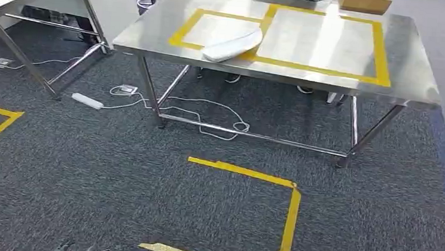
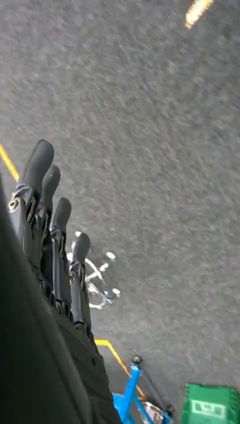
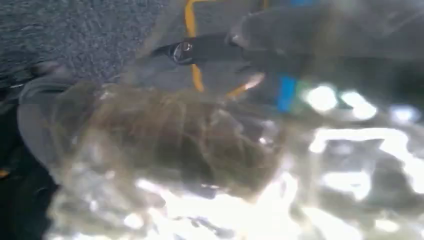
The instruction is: Take the parts from the cabinet and place them on the table.
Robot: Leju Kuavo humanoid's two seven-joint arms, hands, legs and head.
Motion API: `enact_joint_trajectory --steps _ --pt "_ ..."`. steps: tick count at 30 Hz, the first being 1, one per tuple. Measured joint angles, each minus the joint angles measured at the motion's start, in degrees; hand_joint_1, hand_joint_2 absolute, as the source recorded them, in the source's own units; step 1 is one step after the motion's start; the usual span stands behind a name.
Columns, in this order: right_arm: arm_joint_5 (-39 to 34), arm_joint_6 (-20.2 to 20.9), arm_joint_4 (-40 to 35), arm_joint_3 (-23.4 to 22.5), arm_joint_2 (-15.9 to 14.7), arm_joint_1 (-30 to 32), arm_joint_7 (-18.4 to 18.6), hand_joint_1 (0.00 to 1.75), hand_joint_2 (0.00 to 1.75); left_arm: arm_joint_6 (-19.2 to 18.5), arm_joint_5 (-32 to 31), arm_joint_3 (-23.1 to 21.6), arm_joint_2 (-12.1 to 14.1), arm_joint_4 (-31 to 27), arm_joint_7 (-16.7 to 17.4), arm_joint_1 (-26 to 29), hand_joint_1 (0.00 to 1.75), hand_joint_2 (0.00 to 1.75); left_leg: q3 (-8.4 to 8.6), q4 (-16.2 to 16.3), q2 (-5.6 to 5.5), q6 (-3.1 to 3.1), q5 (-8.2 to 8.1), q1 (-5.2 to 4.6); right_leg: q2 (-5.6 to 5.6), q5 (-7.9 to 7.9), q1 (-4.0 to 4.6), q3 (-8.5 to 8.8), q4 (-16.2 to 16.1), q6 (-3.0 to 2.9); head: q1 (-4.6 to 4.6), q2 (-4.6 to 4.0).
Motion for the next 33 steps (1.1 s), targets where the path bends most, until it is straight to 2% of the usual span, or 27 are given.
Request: enact_joint_trajectory --steps 1,2,3,5,6,8,9,10,11,12,13,14,15,17,18,20,21,23,24,25,26,28,29,30,31,32,33 --pt "0.0 0.0 0.0 -0.38 0.07 0.18 0.0 0.0 0.0 0.02 0.97 -0.66 -0.09 0.53 -0.64 -0.24 0.0 0.0 -1.28 0.25 0.03 -0.09 0.8 -0.02 0.0 2.72 0.1 1.99 -1.24 -0.08 -0.02 0.0" --pt "0.0 0.0 0.0 -0.86 0.15 0.44 0.02 0.0 0.0 0.07 1.67 -1.38 -0.29 1.03 -1.1 -0.5 0.0 0.0 -2.64 0.59 0.03 -0.22 1.68 -0.01 0.0 5.23 0.24 5.19 -4.55 -0.19 0.0 0.0" --pt "0.0 0.0 0.0 -1.21 0.18 0.59 0.11 0.0 0.0 0.11 2.24 -1.95 -0.44 1.4 -1.47 -0.78 0.0 0.0 -3.77 0.91 -0.01 -0.38 2.4 0.01 0.0 5.77 0.32 9.01 -9.2 -0.32 0.02 0.0" --pt "0.0 0.0 -0.13 -2.21 0.22 0.76 0.17 0.0 0.0 0.15 3.16 -2.76 -0.74 1.73 -2.02 -1.18 0.0 0.0 -4.78 1.62 -0.05 -0.99 3.43 -0.17 -0.09 2.09 0.58 18.02 -21.95 -0.97 0.02 0.0" --pt "0.0 0.0 -0.15 -2.61 0.29 0.69 0.17 0.0 0.0 0.18 3.79 -3.31 -0.81 2.06 -2.3 -1.51 0.0 0.0 -5.08 1.62 0.03 -1.25 4.49 -0.09 0.09 1.35 0.68 17.83 -22.84 -1.26 -0.13 0.0" --pt "0.0 0.0 -0.26 -2.96 0.33 1.36 -0.44 0.0 0.0 0.18 5.31 -4.33 -0.81 2.8 -2.89 -2.1 0.0 0.0 -5.36 1.2 -0.02 -1.92 5.99 0.11 0.06 2.36 0.98 16.69 -22.18 -1.9 -0.07 0.0" --pt "0.0 0.0 -0.31 -3.11 0.46 1.59 -0.44 0.0 0.0 0.18 5.93 -4.74 -0.74 3.11 -3.17 -2.11 0.0 0.0 -5.64 1.49 -0.18 -2.25 5.47 0.27 -0.18 3.21 0.47 16.04 -22.33 -2.41 0.08 -0.02" --pt "0.0 -0.05 -0.28 -3.35 0.46 1.71 -0.44 0.0 0.0 0.18 6.37 -5.01 -0.77 3.28 -3.44 -2.08 0.0 0.0 -6.14 2.56 -0.29 -2.68 2.35 0.37 -0.37 3.83 0.56 15.23 -22.16 -2.85 0.0 0.02" --pt "0.0 -0.02 -0.33 -3.7 0.55 1.92 -0.44 0.0 0.0 0.18 6.89 -5.27 -0.77 3.5 -3.7 -2.05 0.0 0.0 -6.77 5.29 -0.29 -2.95 -1.93 0.51 -0.43 4.52 0.59 14.4 -21.95 -3.39 -0.22 -0.02" --pt "0.0 -0.05 -0.33 -3.96 0.66 2.26 -0.42 0.0 0.0 0.18 7.24 -5.55 -0.77 3.7 -3.96 -2.16 0.0 0.0 -7.3 9.61 -0.29 -3.31 -6.27 0.65 -0.55 5.24 0.64 13.33 -21.72 -3.45 -0.37 -0.02" --pt "0.0 -0.04 -0.33 -4.11 0.81 2.48 -0.42 0.0 0.0 0.18 7.37 -5.8 -0.77 3.81 -4.14 -2.33 0.0 0.0 -7.73 14.02 -0.29 -3.57 -8.83 0.81 -0.72 5.99 0.68 12.18 -21.46 -3.44 -0.35 0.0" --pt "0.0 -0.02 -0.35 -4.42 0.92 2.6 -0.42 0.0 0.0 0.18 7.65 -6.04 -0.79 3.92 -4.37 -2.4 0.0 0.0 -7.8 17.47 -0.3 -3.79 -9.28 1.01 -0.84 6.66 0.71 10.96 -21.07 -3.41 -0.37 -0.02" --pt "0.0 -0.02 -0.44 -4.7 0.99 2.73 -0.42 0.0 0.0 0.18 7.99 -6.1 -0.79 3.96 -4.46 -2.4 0.0 0.0 -7.29 19.38 -0.29 -3.98 -7.61 1.22 -0.9 7.38 0.72 9.48 -20.59 -3.33 -0.37 0.0" --pt "0.0 -0.05 -0.5 -5.29 1.25 3.02 -0.42 0.0 0.0 0.18 8.29 -6.21 -0.79 4.11 -4.75 -2.4 0.0 0.0 -3.86 17.38 -0.3 -4.19 -2.6 1.62 -0.9 8.69 0.68 6.49 -19.43 -2.96 -0.37 0.0" --pt "0.0 -0.04 -0.55 -5.51 1.4 3.18 -0.46 0.0 0.0 0.18 8.38 -6.23 -0.77 4.15 -4.92 -2.44 0.0 0.0 -0.57 13.73 -0.3 -4.24 -1.88 1.81 -0.88 9.28 0.65 5.79 -18.87 -2.7 -0.4 0.0" --pt "0.0 -0.02 -0.81 -6.23 1.53 3.64 -0.28 0.0 0.0 0.2 8.38 -6.26 -0.68 4.16 -5.27 -2.66 0.0 0.0 9.17 0.78 -0.64 -4.06 -6.22 1.87 -0.92 10.09 0.87 4.25 -17.58 -2.03 -0.46 0.0" --pt "0.0 -0.02 -0.9 -6.47 1.66 3.78 -0.09 0.0 0.0 0.2 8.38 -6.28 -0.74 4.18 -5.47 -2.86 0.0 0.0 9.9 -1.45 -0.75 -3.28 -7.76 1.75 -0.99 10.84 0.87 3.8 -17.36 -1.53 -0.4 0.0" --pt "0.0 -0.02 -0.96 -6.65 1.73 3.81 -0.09 0.0 0.0 0.2 8.36 -6.26 -0.55 4.33 -5.62 -2.72 0.0 0.0 8.7 -0.7 -0.75 -2.4 -6.83 1.04 -1.0 12.43 0.36 3.21 -17.67 -0.68 -0.35 0.0" --pt "0.0 -0.05 -0.94 -6.71 1.73 3.98 -0.09 0.0 0.0 0.2 8.38 -6.28 -0.57 4.46 -5.62 -2.36 0.0 0.0 7.65 -0.98 -0.53 -1.85 -5.94 1.16 -0.73 12.88 0.3 2.8 -17.63 -0.34 -0.37 0.0" --pt "0.0 -0.07 -0.96 -6.78 1.81 4.11 -0.22 0.0 0.0 0.2 8.38 -6.28 -0.53 4.55 -5.64 -2.42 0.0 0.0 6.79 -0.92 -0.06 -1.27 -5.2 1.21 -0.32 10.81 -0.04 1.92 -16.8 -0.21 -0.44 0.0" --pt "0.0 -0.07 -0.96 -6.8 1.88 4.3 -0.09 0.0 0.0 0.2 8.38 -6.28 -0.46 4.66 -5.64 -2.36 0.0 0.0 5.84 -0.92 -0.06 -0.64 -4.37 1.08 -0.17 6.69 -0.07 1.16 -14.45 -0.03 -0.18 0.0" --pt "0.0 -0.07 -0.96 -6.84 1.97 4.4 0.52 0.0 0.0 0.2 8.36 -6.3 -0.53 4.72 -5.66 -2.37 0.0 0.0 3.78 -0.89 0.06 -0.39 -2.76 0.7 -0.04 -0.57 -0.04 -0.59 -5.95 0.15 0.06 0.0" --pt "0.0 -0.04 -0.96 -6.93 1.97 4.39 0.5 0.0 0.0 0.2 8.34 -6.3 -0.59 4.75 -5.71 -2.37 0.0 0.0 2.6 -0.82 0.07 -0.34 -1.88 0.5 -0.01 -1.86 -0.03 -0.84 -2.1 0.09 0.15 0.0" --pt "0.0 -0.04 -0.96 -7.02 1.97 4.37 0.5 0.0 0.0 0.2 8.34 -6.3 -0.63 4.81 -5.75 -2.38 0.0 0.0 1.45 -0.71 0.1 -0.34 -1.07 0.34 0.0 -1.5 0.0 -0.46 0.08 -0.02 0.09 0.0" --pt "0.0 -0.05 -0.96 -7.22 1.99 4.38 0.5 0.0 0.0 0.2 8.34 -6.3 -0.63 4.92 -5.77 -2.4 0.0 0.0 0.23 -0.47 0.18 -0.35 -0.31 0.24 0.0 0.66 0.03 0.6 0.49 -0.14 0.11 0.0" --pt "0.0 -0.05 -0.96 -7.3 2.01 4.38 0.5 0.0 0.0 0.2 8.34 -6.3 -0.63 4.97 -5.8 -2.42 0.0 0.0 -1.21 -0.03 0.21 -0.46 0.44 0.23 -0.01 3.78 0.11 2.77 -1.23 -0.22 0.06 0.0" --pt "0.0 -0.07 -0.96 -7.39 2.01 4.43 0.52 0.0 0.0 0.2 8.4 -6.3 -0.7 5.05 -5.82 -2.48 0.0 0.0 -2.38 0.38 0.2 -0.6 1.11 0.24 -0.02 5.94 0.18 6.16 -5.2 -0.34 0.09 0.0"
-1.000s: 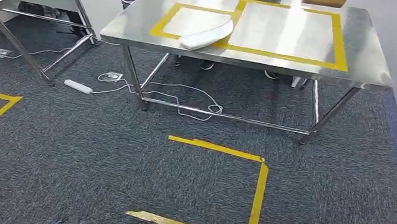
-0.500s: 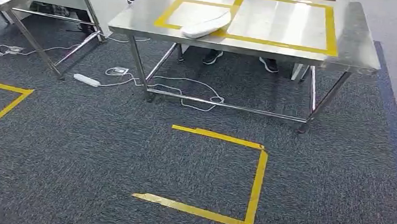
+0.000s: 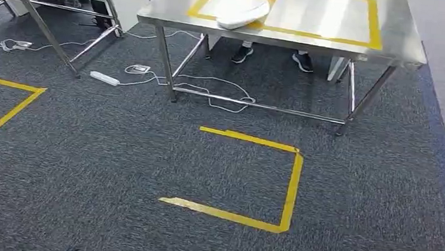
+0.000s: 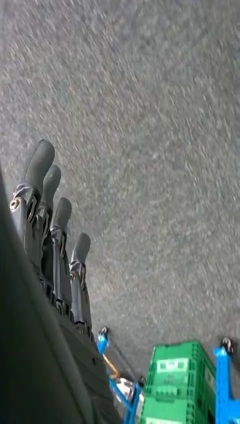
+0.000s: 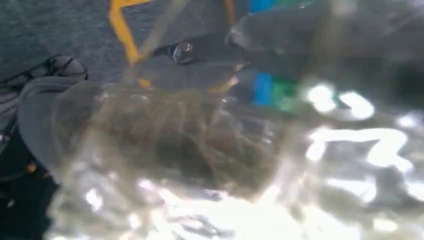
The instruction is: Take the parts from the cabinet and place them on the table.
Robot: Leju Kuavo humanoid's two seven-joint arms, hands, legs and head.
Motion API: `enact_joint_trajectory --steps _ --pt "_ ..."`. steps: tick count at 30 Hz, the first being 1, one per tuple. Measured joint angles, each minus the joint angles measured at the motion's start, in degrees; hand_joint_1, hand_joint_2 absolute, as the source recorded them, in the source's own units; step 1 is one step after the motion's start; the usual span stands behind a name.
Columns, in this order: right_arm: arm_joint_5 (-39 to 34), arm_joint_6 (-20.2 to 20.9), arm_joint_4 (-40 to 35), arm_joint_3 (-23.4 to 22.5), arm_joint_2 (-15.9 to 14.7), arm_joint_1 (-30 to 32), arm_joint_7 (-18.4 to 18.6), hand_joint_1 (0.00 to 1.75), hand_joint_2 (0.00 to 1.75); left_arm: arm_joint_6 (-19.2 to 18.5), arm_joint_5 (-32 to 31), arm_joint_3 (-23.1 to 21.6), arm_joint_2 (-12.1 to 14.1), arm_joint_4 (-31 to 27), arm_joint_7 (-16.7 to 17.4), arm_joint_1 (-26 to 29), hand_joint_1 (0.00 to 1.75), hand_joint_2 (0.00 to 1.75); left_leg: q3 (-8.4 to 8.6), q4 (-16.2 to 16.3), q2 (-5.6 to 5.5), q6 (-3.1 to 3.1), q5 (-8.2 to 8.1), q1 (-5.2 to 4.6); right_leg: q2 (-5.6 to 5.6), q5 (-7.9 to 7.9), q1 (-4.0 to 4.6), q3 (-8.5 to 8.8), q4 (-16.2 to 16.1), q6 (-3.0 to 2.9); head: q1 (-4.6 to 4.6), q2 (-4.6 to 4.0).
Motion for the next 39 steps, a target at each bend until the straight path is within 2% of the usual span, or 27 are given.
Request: enact_joint_trajectory --steps 1,2,3,5,6,7,9,10,11,13,15,16,17,18,21,22,25,26,27,29,30,31,33,34,36,37,39 --pt "0.0 0.02 0.0 -0.13 0.0 0.02 0.0 0.0 0.0 0.0 0.07 0.0 -0.07 0.09 -0.04 -0.07 0.0 0.0 -0.67 0.36 -0.05 -0.22 0.61 -0.01 0.01 -0.37 0.01 4.23 -5.48 -0.12 0.02 0.0" --pt "0.0 0.02 -0.02 -0.42 0.0 0.02 0.02 0.0 0.0 0.0 0.09 -0.02 -0.15 0.11 -0.18 -0.08 0.0 0.0 -1.09 0.91 -0.14 -0.5 1.02 -0.26 -0.01 -2.35 0.22 9.54 -12.43 -0.31 0.07 0.0" --pt "0.0 0.02 -0.04 -0.59 0.0 -0.08 0.0 0.0 0.0 0.0 0.09 -0.02 -0.22 0.13 -0.26 -0.13 0.0 0.0 -1.42 1.09 -0.08 -0.78 1.66 -0.25 0.09 -4.18 0.22 11.24 -16.65 -0.72 -0.09 0.0" --pt "0.0 0.02 -0.04 -0.72 0.0 -0.07 -0.46 0.0 0.0 0.0 0.24 -0.02 -0.22 0.2 -0.31 -0.39 0.0 0.0 -2.28 1.09 -0.03 -1.41 3.18 -0.06 0.13 -4.42 0.47 10.4 -16.52 -1.24 -0.04 0.0" --pt "0.0 0.02 -0.04 -0.7 0.02 0.03 -0.55 0.0 0.0 0.0 0.39 -0.04 -0.13 0.26 -0.31 -0.34 0.0 0.0 -2.47 1.11 -0.13 -1.8 3.75 -0.17 0.08 -3.78 0.4 9.75 -16.64 -1.91 0.02 0.0" --pt "0.0 0.02 -0.04 -0.68 0.13 0.03 -0.55 0.0 0.0 0.0 0.46 -0.09 -0.11 0.33 -0.33 -0.22 0.0 0.0 -2.99 1.59 -0.41 -2.15 2.44 0.07 -0.32 -3.03 0.15 9.02 -16.53 -2.36 0.11 -0.02" --pt "0.0 0.0 -0.04 -0.7 0.13 0.18 -0.55 0.0 0.0 0.0 0.55 -0.2 -0.09 0.42 -0.31 -0.02 0.0 0.0 -4.17 7.19 -0.46 -2.81 -5.8 0.34 -0.38 -1.57 0.33 7.24 -16.38 -3.27 -0.46 0.0" --pt "0.0 0.0 -0.04 -0.68 0.17 0.22 -0.5 0.0 0.0 0.0 0.55 -0.24 -0.09 0.48 -0.33 -0.06 0.0 0.0 -4.74 11.56 -0.46 -3.01 -9.2 0.45 -0.51 -0.8 0.43 6.31 -16.26 -3.3 -0.39 0.0" --pt "0.0 0.0 -0.04 -0.68 0.17 0.24 -0.52 0.0 0.0 0.0 0.55 -0.26 -0.15 0.5 -0.33 -0.11 0.0 0.0 -5.16 15.79 -0.46 -3.15 -10.88 0.53 -0.62 -0.02 0.55 5.25 -16.04 -3.3 -0.42 0.0" --pt "0.0 0.0 -0.04 -0.68 0.17 0.2 -0.52 0.0 0.0 0.0 0.55 -0.31 -0.2 0.52 -0.33 -0.12 0.0 0.0 -4.22 18.97 -0.46 -3.2 -8.67 0.67 -0.73 1.26 0.71 2.83 -15.33 -3.25 -0.44 0.0" --pt "0.0 0.0 -0.04 -0.7 0.17 0.2 -0.57 0.0 0.0 0.0 0.55 -0.37 -0.17 0.55 -0.33 -0.14 0.0 0.0 0.3 14.65 -0.46 -2.94 -4.43 0.72 -0.75 2.43 0.81 0.32 -14.37 -3.04 -0.46 0.0" --pt "0.0 0.0 -0.04 -0.7 0.17 0.17 -0.57 0.0 0.0 0.0 0.55 -0.44 -0.17 0.55 -0.33 -0.24 0.0 0.0 4.15 9.89 -0.49 -2.75 -4.45 0.72 -0.7 3.02 0.81 -0.1 -13.91 -2.85 -0.46 0.0" --pt "0.0 0.0 -0.09 -0.77 0.2 0.26 -0.57 0.0 0.0 0.0 0.55 -0.5 -0.17 0.55 -0.33 -0.37 0.0 0.0 9.03 4.24 -0.61 -2.5 -6.36 0.64 -0.69 3.52 1.03 -0.78 -13.56 -2.5 -0.55 0.0" --pt "0.0 0.02 -0.13 -0.76 0.2 0.29 -0.52 0.0 0.0 0.0 0.55 -0.52 -0.13 0.55 -0.44 -0.57 0.0 0.0 12.12 -1.42 -0.71 -2.1 -7.24 0.51 -0.76 3.91 1.17 -1.37 -12.92 -2.24 -0.44 0.0" --pt "0.0 0.02 -0.13 -0.81 0.2 0.2 -0.57 0.0 0.0 0.0 0.72 -0.61 -0.15 0.61 -0.66 -0.91 0.0 0.0 11.01 -2.08 -0.72 -1.39 -7.5 0.3 -0.84 5.83 1.09 -2.76 -12.63 -1.37 -0.39 0.0" --pt "0.0 0.0 -0.11 -0.85 0.2 0.32 -0.65 0.0 0.0 0.0 0.72 -0.74 -0.2 0.68 -0.68 -0.73 0.0 0.0 10.16 -2.3 -0.32 -0.82 -6.74 0.62 -0.53 5.4 0.85 -3.27 -12.21 -1.09 -0.54 -0.02" --pt "0.0 0.0 -0.11 -0.79 0.24 0.6 -0.37 0.0 0.0 0.0 0.79 -0.81 -0.22 0.81 -0.74 -0.7 0.0 0.0 7.6 -2.26 -0.12 0.12 -4.55 0.29 -0.03 -5.5 0.68 -5.86 -3.58 -0.5 -0.11 0.0" --pt "0.0 0.0 -0.11 -0.79 0.26 0.55 -0.33 0.0 0.0 0.0 0.76 -0.83 -0.24 0.83 -0.81 -0.73 0.0 0.0 6.62 -2.23 -0.08 0.18 -3.78 0.14 -0.02 -7.69 0.68 -6.48 0.69 -0.42 0.09 0.0" --pt "0.0 0.0 -0.11 -0.83 0.26 0.54 -0.33 0.0 0.0 0.0 0.72 -0.83 -0.26 0.83 -0.85 -0.75 0.0 0.0 5.4 -2.09 -0.06 0.18 -2.87 0.0 -0.01 -8.03 0.68 -6.8 4.4 -0.41 0.13 -0.02" --pt "0.0 0.0 -0.09 -0.85 0.26 0.55 -0.33 0.0 0.0 0.0 0.7 -0.83 -0.28 0.89 -0.87 -0.74 0.0 0.0 3.26 -1.91 0.02 0.08 -1.4 -0.11 0.0 -3.65 0.7 -4.65 4.81 -0.55 0.13 0.0" --pt "0.0 0.0 -0.09 -0.85 0.26 0.54 -0.33 0.0 0.0 0.0 0.66 -0.83 -0.33 0.9 -0.94 -0.78 0.0 0.0 2.2 -1.67 0.03 -0.07 -0.69 -0.1 0.0 -1.08 0.71 -1.97 1.97 -0.6 0.15 0.0" --pt "0.0 0.0 -0.09 -0.85 0.26 0.54 -0.02 0.0 0.0 0.0 0.61 -0.83 -0.35 0.92 -1.03 -0.85 0.0 0.0 1.18 -1.37 0.0 -0.25 -0.1 -0.1 -0.02 -0.17 0.68 2.02 -3.04 -0.61 0.17 0.0" --pt "0.0 0.02 -0.13 -0.94 0.26 0.48 0.0 0.0 0.0 0.0 0.63 -0.83 -0.46 0.92 -1.03 -0.88 0.0 0.0 0.33 -0.38 -0.07 -0.76 0.4 -0.37 -0.02 -2.68 0.72 12.15 -15.63 -1.01 0.22 -0.02" --pt "0.0 0.0 -0.07 -0.98 0.26 0.11 0.0 0.0 0.0 0.0 0.68 -0.83 -0.48 0.96 -0.98 -0.93 0.0 0.0 -0.24 0.34 -0.04 -1.04 0.95 -0.45 0.01 -4.86 0.69 12.46 -18.74 -1.32 0.11 0.0" --pt "0.0 0.0 -0.04 -0.98 0.26 0.12 -0.13 0.0 0.0 0.0 0.72 -0.83 -0.46 1.03 -0.94 -1.12 0.0 0.0 -0.85 0.48 -0.01 -1.62 1.85 -0.31 0.06 -4.64 0.81 11.4 -17.88 -1.88 0.18 -0.02" --pt "0.0 0.0 -0.02 -0.98 0.28 0.15 -0.13 0.0 0.0 0.0 0.74 -0.83 -0.42 1.05 -0.94 -1.04 0.0 0.0 -0.97 0.74 -0.04 -1.93 1.95 -0.31 -0.07 -3.98 0.39 11.15 -18.03 -2.58 0.17 -0.02" --pt "0.0 -0.02 0.02 -0.98 0.28 0.19 -0.13 0.0 0.0 0.0 0.96 -0.9 -0.44 1.07 -0.94 -0.94 0.0 0.0 -2.07 4.81 -0.28 -2.77 -3.66 -0.03 -0.31 -3.3 0.47 10.64 -17.96 -3.27 0.0 -0.02"
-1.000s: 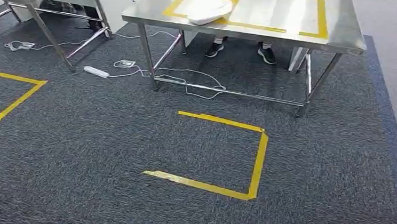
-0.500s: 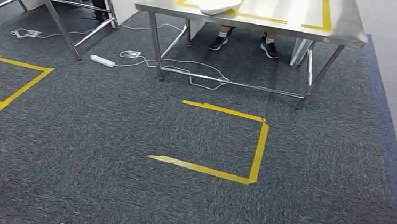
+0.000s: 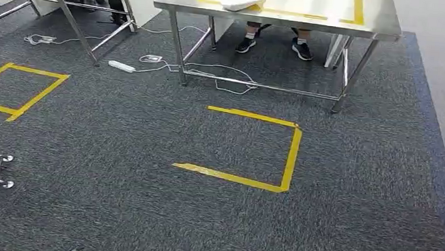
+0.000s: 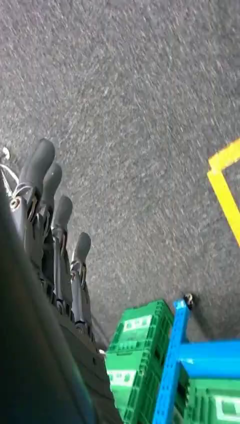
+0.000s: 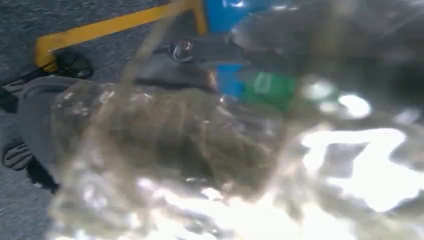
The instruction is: Take the parts from the cabinet and place them on the table.
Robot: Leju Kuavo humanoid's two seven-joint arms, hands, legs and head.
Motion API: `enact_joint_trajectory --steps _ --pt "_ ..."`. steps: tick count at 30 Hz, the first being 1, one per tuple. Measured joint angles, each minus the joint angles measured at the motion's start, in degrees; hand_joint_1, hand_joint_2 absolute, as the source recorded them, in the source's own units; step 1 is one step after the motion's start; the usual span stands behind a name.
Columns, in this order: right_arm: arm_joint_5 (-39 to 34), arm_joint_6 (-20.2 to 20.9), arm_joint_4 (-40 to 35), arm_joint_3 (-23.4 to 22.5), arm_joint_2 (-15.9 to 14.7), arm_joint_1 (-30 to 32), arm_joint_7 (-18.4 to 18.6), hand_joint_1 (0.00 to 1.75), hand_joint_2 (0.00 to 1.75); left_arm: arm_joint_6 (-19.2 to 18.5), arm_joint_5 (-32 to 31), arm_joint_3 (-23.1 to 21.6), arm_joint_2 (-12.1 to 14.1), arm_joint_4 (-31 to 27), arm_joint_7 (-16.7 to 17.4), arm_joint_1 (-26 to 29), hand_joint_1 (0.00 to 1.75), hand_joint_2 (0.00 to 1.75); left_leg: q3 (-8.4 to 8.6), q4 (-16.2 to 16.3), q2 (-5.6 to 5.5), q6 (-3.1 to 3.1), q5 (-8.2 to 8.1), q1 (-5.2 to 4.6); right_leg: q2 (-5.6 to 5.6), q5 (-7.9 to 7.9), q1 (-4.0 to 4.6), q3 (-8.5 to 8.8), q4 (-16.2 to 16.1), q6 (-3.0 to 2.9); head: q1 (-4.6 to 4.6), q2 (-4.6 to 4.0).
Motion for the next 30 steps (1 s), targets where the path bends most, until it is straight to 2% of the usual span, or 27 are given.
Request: enact_joint_trajectory --steps 1,2,3,4,5,6,7,8,9,11,12,13,14,23,27,30 --pt "0.0 0.0 0.0 0.02 0.02 0.01 0.0 0.0 0.0 0.0 0.24 0.0 0.02 0.09 0.0 -0.01 0.0 0.0 -1.15 4.15 0.0 -0.31 -3.05 0.14 -0.1 0.33 0.05 -0.39 0.06 -0.06 -0.07 0.02" --pt "0.0 0.02 0.0 0.04 0.02 -0.03 0.04 0.0 0.0 0.0 0.31 0.0 0.0 0.13 0.0 -0.04 0.0 0.0 -2.39 8.56 -0.01 -0.48 -5.29 0.22 -0.14 0.69 0.13 -0.88 0.22 -0.1 -0.04 0.0" --pt "0.0 0.02 0.0 0.04 0.04 -0.04 0.04 0.0 0.0 0.0 0.35 -0.02 -0.07 0.15 0.0 -0.04 0.0 0.0 -3.23 12.04 -0.01 -0.57 -6.16 0.3 -0.16 0.94 0.17 -1.5 0.52 -0.11 -0.04 0.0" --pt "0.0 0.02 0.04 0.04 0.04 -0.04 0.04 0.0 0.0 0.0 0.44 -0.04 -0.09 0.17 0.0 -0.03 0.0 0.0 -3.01 13.06 -0.02 -0.58 -5.52 0.36 -0.19 1.1 0.19 -2.19 0.95 -0.08 -0.07 0.02" --pt "0.0 0.02 0.04 0.04 0.04 -0.06 0.04 0.0 0.0 0.0 0.52 -0.07 -0.11 0.2 0.0 -0.03 0.0 0.0 -1.53 11.6 -0.02 -0.47 -4.14 0.37 -0.19 1.17 0.2 -2.77 1.38 -0.04 -0.06 0.0" --pt "0.0 0.0 0.07 0.04 0.04 -0.1 0.04 0.0 0.0 0.0 0.57 -0.07 -0.11 0.22 0.0 -0.03 0.0 0.0 0.93 8.02 -0.04 -0.29 -2.35 0.36 -0.18 1.19 0.22 -3.25 1.83 -0.01 -0.07 0.02" --pt "0.0 0.02 0.07 0.04 0.04 -0.16 0.04 0.0 0.0 0.0 0.57 -0.07 -0.09 0.24 0.0 -0.06 0.0 0.0 4.39 2.72 -0.05 0.02 -0.4 0.34 -0.17 1.18 0.24 -3.55 2.2 0.01 -0.07 0.02" --pt "0.0 0.02 0.09 0.04 0.07 -0.24 0.04 0.0 0.0 0.0 0.57 -0.07 0.0 0.24 0.0 -0.11 0.0 0.0 7.24 -1.72 -0.11 0.47 0.26 0.3 -0.18 1.14 0.26 -3.75 2.46 0.08 -0.09 0.02" --pt "0.0 0.02 0.15 0.07 0.18 -0.38 0.04 0.0 0.0 0.0 0.63 -0.09 0.04 0.24 0.0 -0.21 0.0 0.0 8.17 -3.39 -0.14 0.86 -0.09 0.15 -0.15 1.07 0.61 -4.15 2.9 0.35 -0.04 0.02" --pt "0.0 0.02 0.31 0.09 0.22 -0.63 0.04 0.0 0.0 0.0 0.94 -0.17 0.04 0.26 0.11 -0.3 0.0 0.0 7.78 -3.85 -0.13 1.19 -0.28 0.07 -0.16 1.34 0.6 -4.51 3.04 0.91 -0.09 0.02" --pt "0.0 0.02 0.39 0.09 0.22 -0.72 0.04 0.0 0.0 0.0 0.98 -0.17 0.13 0.28 0.15 -0.47 0.0 0.0 7.95 -5.1 -0.14 1.4 -0.66 0.21 -0.21 1.24 0.69 -4.78 3.27 1.02 -0.02 0.02" --pt "0.0 0.02 0.44 0.09 0.22 -0.77 0.04 0.0 0.0 0.0 1.0 -0.22 0.04 0.31 0.22 -0.5 0.0 0.0 7.64 -5.09 -0.2 0.99 -0.36 0.23 -0.17 1.5 0.82 -5.03 3.32 -0.24 0.09 0.02" --pt "0.0 0.02 0.5 0.09 0.22 -0.83 0.04 0.0 0.0 0.0 1.07 -0.26 0.02 0.35 0.28 -0.49 0.0 0.0 7.47 -5.08 -0.21 1.02 -0.36 0.15 -0.21 1.42 0.81 -5.41 3.33 -0.62 0.07 0.02" --pt "0.0 0.02 0.92 0.13 0.24 -1.11 0.04 0.0 0.0 0.0 2.16 -2.1 0.07 0.54 1.03 -1.19 0.0 0.0 7.17 -5.03 -0.09 1.78 0.01 -0.36 -0.01 2.28 0.28 -5.67 2.99 0.98 0.04 0.02" --pt "0.0 0.02 1.29 0.39 0.24 -1.54 0.04 0.0 0.0 -0.02 3.6 -3.71 0.13 0.94 1.68 -1.66 0.0 0.0 7.08 -4.99 -0.08 1.92 0.11 -0.37 -0.02 2.43 0.24 -5.8 3.0 1.26 0.02 0.02" --pt "0.0 0.02 1.84 0.85 0.24 -2.13 0.04 0.0 0.0 -0.04 5.16 -5.05 0.17 1.38 2.01 -1.91 0.0 0.0 7.03 -4.99 -0.07 1.97 0.16 -0.33 -0.02 2.43 0.24 -5.82 3.02 1.27 0.02 0.02"
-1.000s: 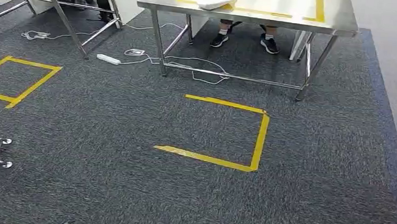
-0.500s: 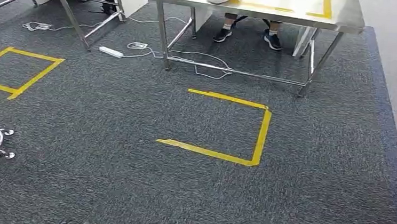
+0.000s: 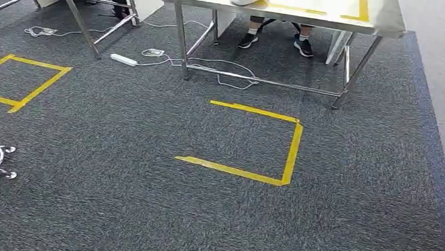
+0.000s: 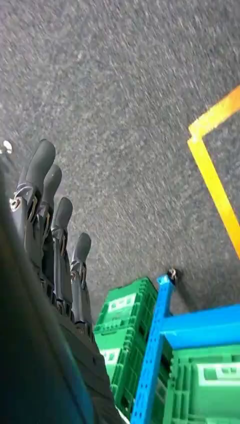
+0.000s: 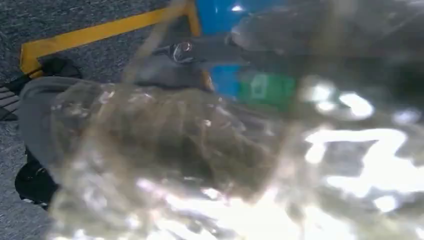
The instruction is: Take the parts from the cabinet and place them on the table.
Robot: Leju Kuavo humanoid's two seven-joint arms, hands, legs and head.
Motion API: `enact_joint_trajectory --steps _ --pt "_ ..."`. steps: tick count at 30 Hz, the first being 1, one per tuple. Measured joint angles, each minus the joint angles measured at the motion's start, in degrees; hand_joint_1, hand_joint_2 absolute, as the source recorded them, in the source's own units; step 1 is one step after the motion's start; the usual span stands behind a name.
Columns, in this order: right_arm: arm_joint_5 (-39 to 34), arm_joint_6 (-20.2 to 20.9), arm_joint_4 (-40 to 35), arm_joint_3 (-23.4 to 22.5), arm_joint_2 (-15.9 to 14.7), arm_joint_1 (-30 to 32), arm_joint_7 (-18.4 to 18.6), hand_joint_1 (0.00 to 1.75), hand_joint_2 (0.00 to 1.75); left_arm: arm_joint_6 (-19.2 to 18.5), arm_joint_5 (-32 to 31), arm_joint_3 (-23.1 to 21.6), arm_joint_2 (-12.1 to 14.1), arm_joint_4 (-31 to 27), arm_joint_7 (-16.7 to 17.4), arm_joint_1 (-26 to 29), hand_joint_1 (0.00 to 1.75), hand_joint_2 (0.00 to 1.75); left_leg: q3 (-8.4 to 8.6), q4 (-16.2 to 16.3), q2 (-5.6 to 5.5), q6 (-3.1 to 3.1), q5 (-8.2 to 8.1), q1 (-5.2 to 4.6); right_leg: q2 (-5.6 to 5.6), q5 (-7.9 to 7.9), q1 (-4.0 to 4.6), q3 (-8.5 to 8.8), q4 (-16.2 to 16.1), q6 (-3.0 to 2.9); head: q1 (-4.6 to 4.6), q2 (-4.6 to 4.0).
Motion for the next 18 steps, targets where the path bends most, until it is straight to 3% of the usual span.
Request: enact_joint_trajectory --steps 8,12,13,14,16,17,18 --pt "0.0 0.0 1.38 1.2 0.0 -0.99 0.0 0.0 0.0 0.0 5.44 -4.02 0.57 1.38 -0.11 -0.36 0.0 0.0 -0.14 0.33 0.0 0.08 -0.01 -0.07 -0.04 0.15 -0.05 -0.16 0.03 0.32 0.0 0.0" --pt "0.0 0.0 1.75 1.25 0.0 -1.16 0.0 0.0 0.0 0.02 7.06 -5.62 0.96 1.66 -0.37 -0.38 0.0 0.0 -0.55 0.1 -0.15 0.66 0.25 -0.02 -0.35 0.32 -0.06 0.31 -0.04 0.81 -0.04 0.0" --pt "0.0 0.0 1.83 1.24 0.0 -1.18 0.0 0.0 0.0 0.02 7.23 -5.9 0.94 1.68 -0.44 -0.43 0.0 0.0 -0.29 -0.71 -0.19 1.07 0.88 0.55 -0.3 -0.38 -0.02 -0.26 0.47 0.97 -0.09 0.0" --pt "0.0 0.0 1.9 1.29 0.0 -1.11 0.02 0.0 0.0 0.02 7.49 -6.23 1.05 1.73 -0.61 -0.48 0.0 0.0 -0.44 -0.81 -0.4 1.32 1.09 0.54 0.06 -2.16 0.01 -1.06 2.35 1.17 0.33 -0.02" --pt "0.0 0.0 2.16 1.29 0.0 -1.25 0.02 0.0 0.0 0.02 8.48 -6.84 1.07 1.81 -0.85 -0.61 0.0 0.0 -1.06 -0.73 -0.81 1.5 1.35 0.54 0.35 -7.03 -0.45 -5.19 11.11 1.56 0.46 0.0" --pt "0.0 0.0 2.34 1.29 0.0 -1.32 0.02 0.0 0.0 0.02 8.82 -7.17 1.07 1.92 -1.03 -0.58 0.0 0.0 -1.28 -0.7 -1.06 1.4 1.43 0.51 0.36 -8.76 -0.57 -7.37 15.65 1.68 0.46 0.0" --pt "0.0 0.0 2.49 1.31 0.0 -1.28 0.02 0.0 0.0 0.04 9.05 -7.43 1.07 2.03 -1.05 -0.58 0.0 0.0 -1.49 -0.57 -1.47 1.27 1.51 0.52 0.36 -9.17 -0.68 -8.88 18.58 1.87 0.46 0.0"
